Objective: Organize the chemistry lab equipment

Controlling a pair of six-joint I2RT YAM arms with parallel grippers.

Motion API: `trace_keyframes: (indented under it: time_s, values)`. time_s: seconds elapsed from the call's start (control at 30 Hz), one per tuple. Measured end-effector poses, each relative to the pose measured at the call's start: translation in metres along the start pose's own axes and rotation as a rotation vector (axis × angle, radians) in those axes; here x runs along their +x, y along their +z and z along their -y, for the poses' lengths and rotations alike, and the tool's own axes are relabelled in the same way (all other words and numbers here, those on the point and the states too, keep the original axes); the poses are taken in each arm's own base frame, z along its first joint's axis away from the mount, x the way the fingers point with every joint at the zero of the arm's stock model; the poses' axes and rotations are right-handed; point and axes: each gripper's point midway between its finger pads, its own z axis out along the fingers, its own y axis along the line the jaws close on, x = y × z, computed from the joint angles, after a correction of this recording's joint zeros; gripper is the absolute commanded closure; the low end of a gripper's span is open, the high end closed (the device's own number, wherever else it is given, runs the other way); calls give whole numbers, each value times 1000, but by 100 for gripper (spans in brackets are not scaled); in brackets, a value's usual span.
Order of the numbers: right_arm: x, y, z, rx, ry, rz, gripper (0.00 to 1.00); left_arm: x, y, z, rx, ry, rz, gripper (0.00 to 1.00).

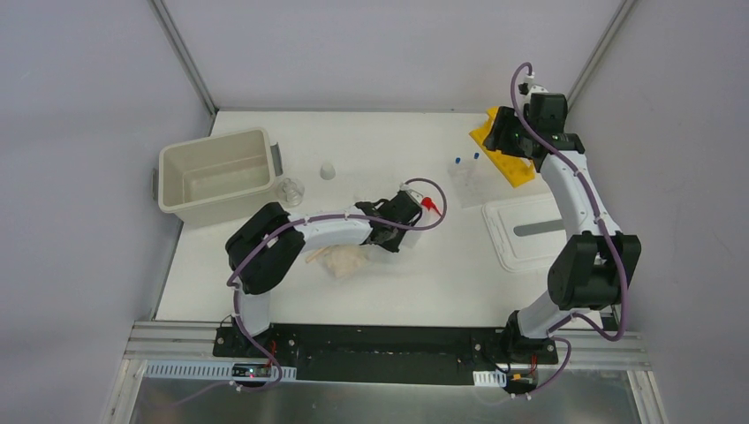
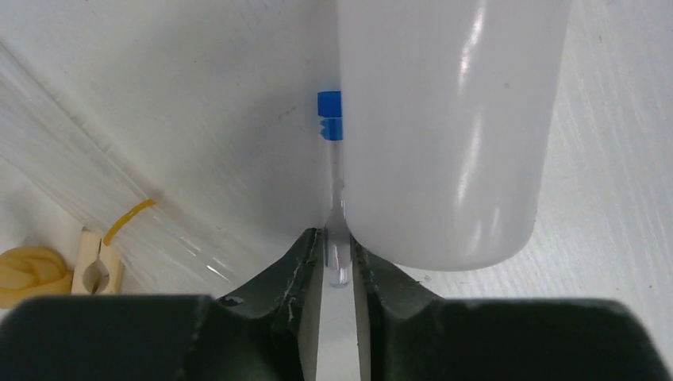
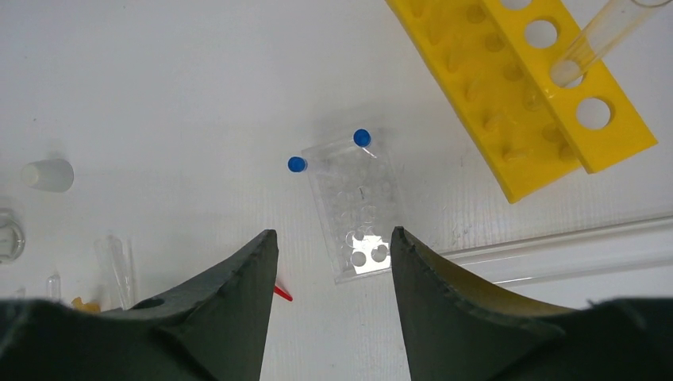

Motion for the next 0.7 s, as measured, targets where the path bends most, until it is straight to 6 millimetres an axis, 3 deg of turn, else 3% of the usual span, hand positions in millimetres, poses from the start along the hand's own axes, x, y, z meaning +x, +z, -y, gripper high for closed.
trace_keyframes:
  time_s: [0.07,0.2,0.3,0.4,0.57,0.7]
  values:
    - [1,-1,0,-5,5,-3,44,0,0,-5,-9,-23,-8,100]
    - [8,-5,-8,-49,22,-36,44,6,-8,-29,-15,-92,-45,100]
    - [18,-10,-21,-118,52,-86,41,4,-28,-48,18,-152,-55,100]
    - [25,-25,-46,-239,112,-134,37,-22,-63,-50,93,-171,35,100]
    - [36,-74,-107,-547,262,-210,32,-72,-159,-26,293,-82,302,100]
    - [52,-109,-155,-756,285,-302,31,-88,-207,-9,412,15,434,100]
